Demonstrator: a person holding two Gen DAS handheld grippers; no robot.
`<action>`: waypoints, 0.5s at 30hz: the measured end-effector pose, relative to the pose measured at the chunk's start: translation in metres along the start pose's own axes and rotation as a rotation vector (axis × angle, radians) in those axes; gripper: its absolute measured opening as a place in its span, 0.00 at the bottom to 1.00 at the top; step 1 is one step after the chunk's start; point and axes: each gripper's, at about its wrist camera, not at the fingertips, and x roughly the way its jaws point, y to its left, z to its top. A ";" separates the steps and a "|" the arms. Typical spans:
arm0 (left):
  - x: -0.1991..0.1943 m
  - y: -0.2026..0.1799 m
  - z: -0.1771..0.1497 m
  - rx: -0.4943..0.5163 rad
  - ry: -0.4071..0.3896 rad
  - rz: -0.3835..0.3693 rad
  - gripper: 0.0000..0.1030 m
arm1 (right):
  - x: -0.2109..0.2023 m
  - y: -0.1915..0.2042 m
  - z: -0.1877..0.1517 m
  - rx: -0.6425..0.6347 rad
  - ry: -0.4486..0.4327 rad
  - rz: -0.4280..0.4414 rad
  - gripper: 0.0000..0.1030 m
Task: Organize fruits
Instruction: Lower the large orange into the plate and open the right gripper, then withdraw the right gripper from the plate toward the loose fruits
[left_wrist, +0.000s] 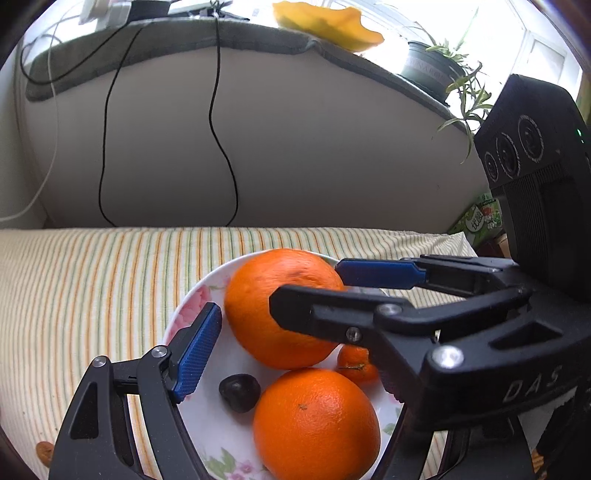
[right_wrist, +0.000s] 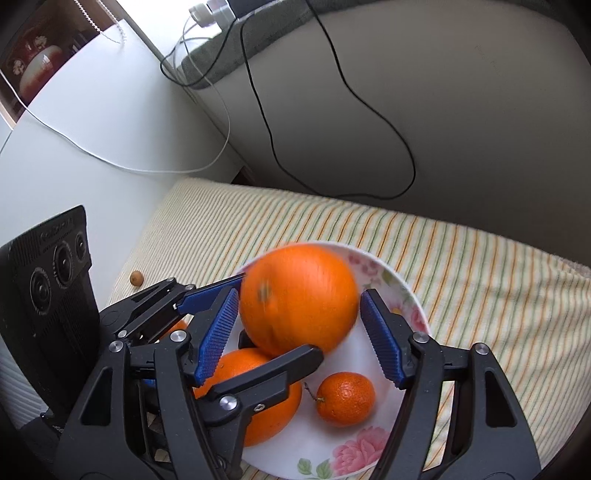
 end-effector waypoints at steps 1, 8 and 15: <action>-0.001 -0.002 0.000 0.006 -0.005 0.004 0.75 | -0.003 0.000 0.001 0.001 -0.010 0.004 0.70; -0.005 -0.004 -0.006 0.000 -0.013 0.002 0.75 | -0.024 0.006 0.002 -0.019 -0.067 -0.011 0.75; -0.017 -0.009 -0.012 0.000 -0.042 0.011 0.75 | -0.036 0.008 -0.006 -0.023 -0.085 -0.031 0.76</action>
